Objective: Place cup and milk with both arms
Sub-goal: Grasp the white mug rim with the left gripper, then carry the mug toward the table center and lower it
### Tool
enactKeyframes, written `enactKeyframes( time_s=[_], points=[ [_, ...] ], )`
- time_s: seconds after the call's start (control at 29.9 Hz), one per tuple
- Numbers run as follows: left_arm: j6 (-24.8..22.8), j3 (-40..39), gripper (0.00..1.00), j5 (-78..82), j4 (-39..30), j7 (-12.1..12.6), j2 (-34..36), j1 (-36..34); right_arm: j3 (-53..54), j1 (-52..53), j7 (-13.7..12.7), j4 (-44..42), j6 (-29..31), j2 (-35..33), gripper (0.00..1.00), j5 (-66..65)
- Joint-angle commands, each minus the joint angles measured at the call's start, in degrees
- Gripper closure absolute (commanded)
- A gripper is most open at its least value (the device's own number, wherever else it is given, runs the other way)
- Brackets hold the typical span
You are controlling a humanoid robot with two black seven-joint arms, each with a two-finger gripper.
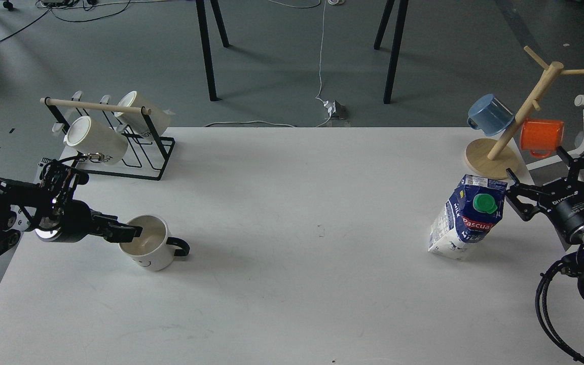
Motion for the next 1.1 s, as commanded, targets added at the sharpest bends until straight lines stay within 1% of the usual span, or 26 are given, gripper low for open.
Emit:
enactKeyframes(
  time_s=[0.0, 0.03, 0.1, 0.23, 0.33, 0.4, 0.47, 0.6, 0.73, 0.84, 0.94, 1.07],
  points=[
    [0.2, 0.0, 0.39, 0.0, -0.1, 0.0, 0.3, 0.4, 0.0, -0.1, 0.0, -0.1, 0.0, 0.0, 0.04, 0.0],
    [0.3, 0.0, 0.41, 0.0, -0.1, 0.0, 0.3, 0.6, 0.0, -0.1, 0.0, 0.0, 0.0, 0.0, 0.04, 0.0],
    [1.4, -0.1, 0.52, 0.0, -0.1, 0.0, 0.2, 0.6, -0.1, -0.1, 0.0, -0.1, 0.0, 0.0, 0.04, 0.0],
    [3.7, 0.0, 0.66, 0.0, -0.1, 0.0, 0.0, 0.7, 0.0, -0.1, 0.0, -0.1, 0.0, 0.0, 0.04, 0.0],
    [4.4, 0.0, 0.70, 0.0, -0.5, 0.0, 0.1, 0.8, 0.0, -0.2, 0.0, -0.2, 0.0, 0.0, 0.04, 0.0],
    [4.8, 0.1, 0.79, 0.0, -0.8, 0.0, 0.1, 1.1, 0.0, -0.5, 0.0, -0.2, 0.0, 0.0, 0.04, 0.0],
    [5.4, 0.5, 0.94, 0.0, -0.8, 0.0, 0.1, 1.5, 0.0, -0.6, 0.0, -0.2, 0.0, 0.0, 0.04, 0.0],
    [6.4, 0.5, 0.98, 0.0, -1.0, 0.0, 0.4, 1.6, 0.0, -0.9, 0.0, -0.2, 0.0, 0.0, 0.04, 0.0],
    [7.0, 0.1, 1.00, 0.0, -2.7, 0.0, 1.2, 1.3, -0.1, -1.1, 0.0, -0.3, 0.0, 0.0, 0.04, 0.0],
    [7.0, -0.2, 1.00, 0.0, -6.6, 0.0, 3.7, 1.1, -0.1, -1.3, 0.0, -0.5, 0.0, 0.0, 0.04, 0.0],
    [7.0, -1.0, 1.00, 0.0, -9.9, 0.0, 4.7, 0.5, -0.1, -1.3, 0.0, -0.6, 0.0, 0.0, 0.04, 0.0],
    [6.2, -1.8, 1.00, 0.0, -17.3, 0.0, 6.4, -3.6, -0.2, -1.4, 0.0, -1.7, 0.0, 0.0, 0.04, 0.0]
  ],
)
